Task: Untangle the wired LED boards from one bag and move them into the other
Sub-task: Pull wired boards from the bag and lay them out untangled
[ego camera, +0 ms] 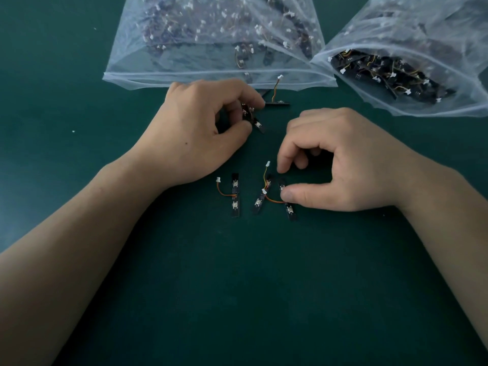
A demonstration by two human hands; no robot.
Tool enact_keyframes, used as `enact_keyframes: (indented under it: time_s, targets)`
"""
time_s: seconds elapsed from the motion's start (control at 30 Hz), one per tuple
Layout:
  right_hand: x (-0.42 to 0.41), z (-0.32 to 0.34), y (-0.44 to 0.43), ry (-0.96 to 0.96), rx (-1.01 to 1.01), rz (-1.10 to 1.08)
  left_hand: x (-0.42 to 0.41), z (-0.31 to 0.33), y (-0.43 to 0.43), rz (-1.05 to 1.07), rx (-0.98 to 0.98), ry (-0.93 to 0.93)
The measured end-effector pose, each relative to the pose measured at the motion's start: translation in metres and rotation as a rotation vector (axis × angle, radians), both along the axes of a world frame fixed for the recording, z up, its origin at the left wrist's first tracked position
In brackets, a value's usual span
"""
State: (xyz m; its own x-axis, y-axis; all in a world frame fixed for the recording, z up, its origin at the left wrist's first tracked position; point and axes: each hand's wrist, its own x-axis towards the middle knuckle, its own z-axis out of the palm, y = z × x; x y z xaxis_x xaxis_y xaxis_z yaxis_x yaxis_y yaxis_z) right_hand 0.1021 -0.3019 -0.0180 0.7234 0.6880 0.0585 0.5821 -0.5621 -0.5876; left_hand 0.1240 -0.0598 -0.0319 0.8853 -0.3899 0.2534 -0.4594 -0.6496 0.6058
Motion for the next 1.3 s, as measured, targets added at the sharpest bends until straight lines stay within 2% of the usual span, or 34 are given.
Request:
enact_keyframes:
  time_s: [0.23, 1.3]
  targets:
    - [0.0002, -0.0010, 0.0004, -0.003, 0.006, -0.012, 0.0002, 0.0015, -0.0021, -0.027, 0.077, -0.030]
    - [-0.0043, -0.0049, 0.0084, 0.011, 0.051, 0.019, 0.0007, 0.0024, -0.0024, -0.022, 0.079, 0.000]
